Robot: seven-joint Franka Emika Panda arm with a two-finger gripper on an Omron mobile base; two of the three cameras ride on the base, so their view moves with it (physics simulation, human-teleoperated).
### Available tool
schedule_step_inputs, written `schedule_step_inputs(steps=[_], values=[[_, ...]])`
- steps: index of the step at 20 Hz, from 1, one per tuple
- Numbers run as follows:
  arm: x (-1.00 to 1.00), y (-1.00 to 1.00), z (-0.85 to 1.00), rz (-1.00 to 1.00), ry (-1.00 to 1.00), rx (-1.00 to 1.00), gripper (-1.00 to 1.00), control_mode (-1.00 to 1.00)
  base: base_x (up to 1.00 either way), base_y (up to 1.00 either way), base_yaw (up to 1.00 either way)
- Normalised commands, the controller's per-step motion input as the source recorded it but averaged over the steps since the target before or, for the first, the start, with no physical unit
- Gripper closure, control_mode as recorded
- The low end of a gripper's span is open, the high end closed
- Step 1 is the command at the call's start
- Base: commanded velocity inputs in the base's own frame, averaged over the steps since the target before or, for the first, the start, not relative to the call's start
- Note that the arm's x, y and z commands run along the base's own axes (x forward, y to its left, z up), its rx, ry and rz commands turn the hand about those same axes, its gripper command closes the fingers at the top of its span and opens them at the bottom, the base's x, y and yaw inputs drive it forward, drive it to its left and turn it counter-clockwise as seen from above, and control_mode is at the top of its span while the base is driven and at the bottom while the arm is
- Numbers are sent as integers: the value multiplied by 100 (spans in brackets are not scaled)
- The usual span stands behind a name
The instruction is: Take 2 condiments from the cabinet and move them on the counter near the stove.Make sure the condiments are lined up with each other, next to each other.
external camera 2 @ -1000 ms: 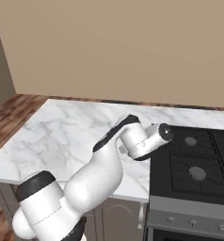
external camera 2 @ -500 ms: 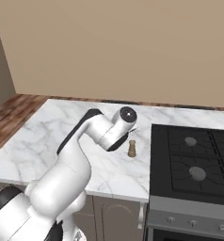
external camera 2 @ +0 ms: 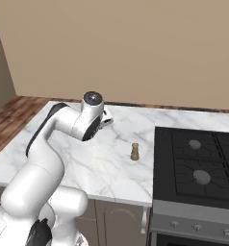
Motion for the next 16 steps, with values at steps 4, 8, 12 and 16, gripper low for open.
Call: schedule_step_inputs(steps=[4, 8, 12, 16], values=[[0, 54, 28, -6, 14, -7, -100, -100, 0, 0, 0], [0, 20, 43, -4, 5, -4, -100, -100, 0, 0, 0], [-6, 27, 15, -2, -1, -4, -100, -100, 0, 0, 0], [-28, 35, 0, -11, -17, 0, -100, -100, 0, 0, 0]])
